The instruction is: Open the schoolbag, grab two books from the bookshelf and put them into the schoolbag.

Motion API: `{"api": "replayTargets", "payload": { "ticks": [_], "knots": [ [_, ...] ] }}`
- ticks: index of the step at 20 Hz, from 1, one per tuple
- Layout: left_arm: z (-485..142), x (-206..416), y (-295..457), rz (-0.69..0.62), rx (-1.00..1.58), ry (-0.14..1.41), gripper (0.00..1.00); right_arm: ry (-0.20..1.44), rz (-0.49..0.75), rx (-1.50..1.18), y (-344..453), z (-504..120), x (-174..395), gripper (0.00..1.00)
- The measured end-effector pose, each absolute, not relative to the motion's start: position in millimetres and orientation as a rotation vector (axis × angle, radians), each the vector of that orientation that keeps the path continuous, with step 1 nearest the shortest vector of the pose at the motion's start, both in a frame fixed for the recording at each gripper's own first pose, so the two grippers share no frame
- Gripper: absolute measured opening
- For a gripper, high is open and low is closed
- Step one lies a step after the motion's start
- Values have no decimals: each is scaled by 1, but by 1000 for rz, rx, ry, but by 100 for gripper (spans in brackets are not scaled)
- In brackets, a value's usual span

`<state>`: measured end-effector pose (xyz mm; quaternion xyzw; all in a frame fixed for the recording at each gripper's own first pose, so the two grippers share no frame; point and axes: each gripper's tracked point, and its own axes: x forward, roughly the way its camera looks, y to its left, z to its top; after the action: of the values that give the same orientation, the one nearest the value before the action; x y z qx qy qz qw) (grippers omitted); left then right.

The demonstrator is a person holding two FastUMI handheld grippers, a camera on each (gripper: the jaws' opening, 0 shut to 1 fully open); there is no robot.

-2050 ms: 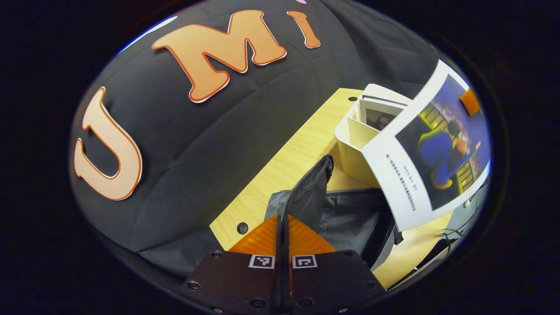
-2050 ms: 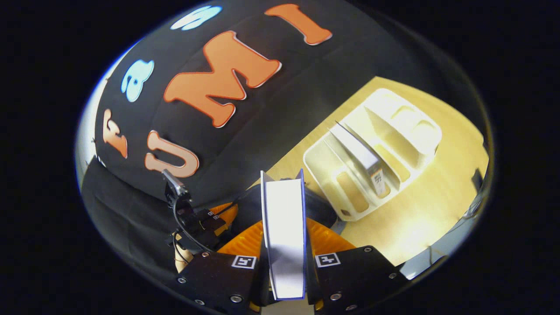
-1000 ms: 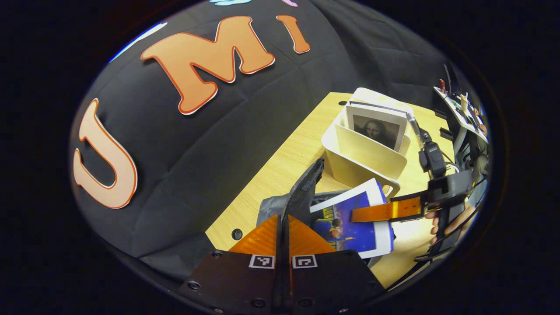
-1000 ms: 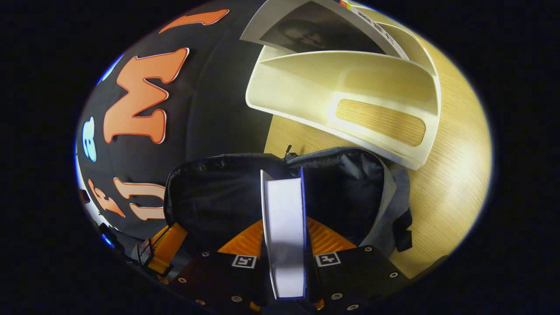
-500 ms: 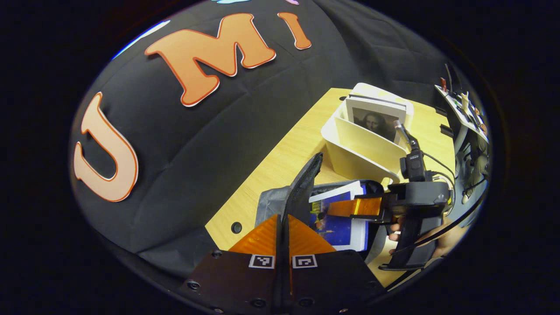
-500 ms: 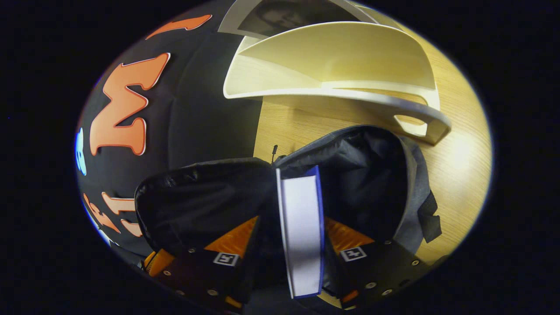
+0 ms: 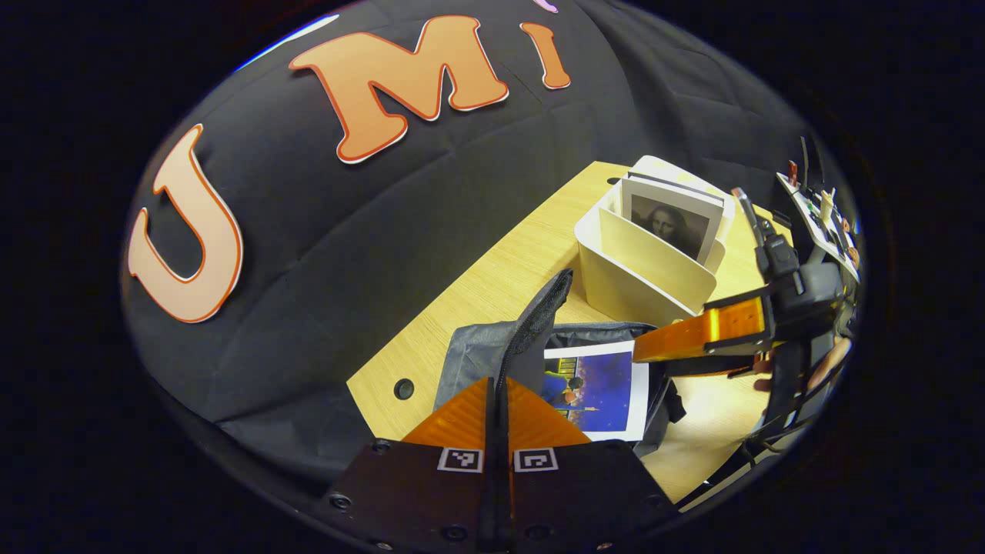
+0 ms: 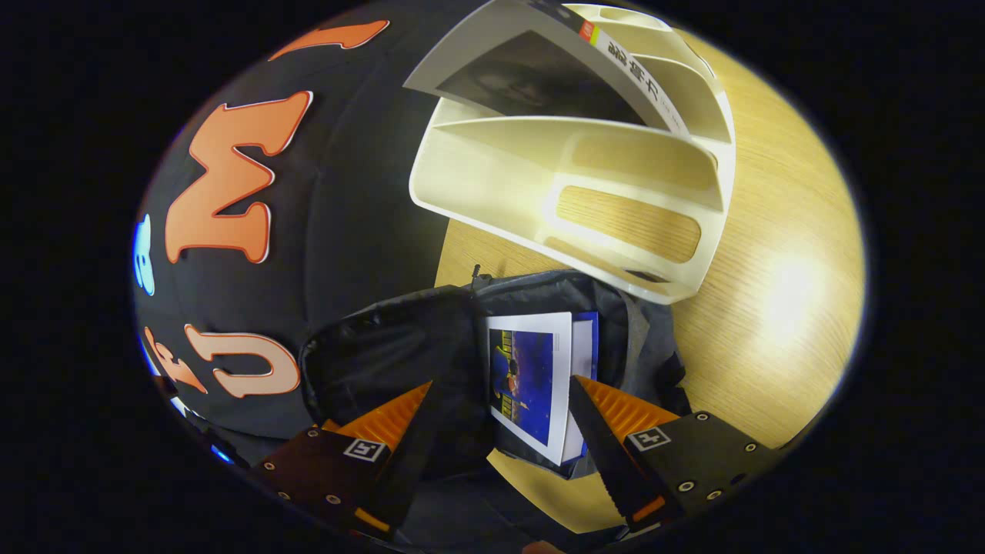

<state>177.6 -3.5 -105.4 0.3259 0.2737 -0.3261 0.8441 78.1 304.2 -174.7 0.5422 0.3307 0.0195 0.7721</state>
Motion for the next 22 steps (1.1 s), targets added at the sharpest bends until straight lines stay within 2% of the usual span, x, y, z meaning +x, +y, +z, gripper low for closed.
{"api": "replayTargets", "payload": {
  "ticks": [4,13,18,22],
  "knots": [
    [-106,176,-2,-686,676,576,1,719,59,1057,258,-160,43,98],
    [-111,173,-1,-687,670,580,1,839,-24,655,152,-154,-10,98],
    [-116,173,-1,-680,672,581,1,846,-38,411,112,-108,10,98],
    [-117,171,1,-676,684,587,1,834,-20,220,100,-70,49,98]
  ]
}}
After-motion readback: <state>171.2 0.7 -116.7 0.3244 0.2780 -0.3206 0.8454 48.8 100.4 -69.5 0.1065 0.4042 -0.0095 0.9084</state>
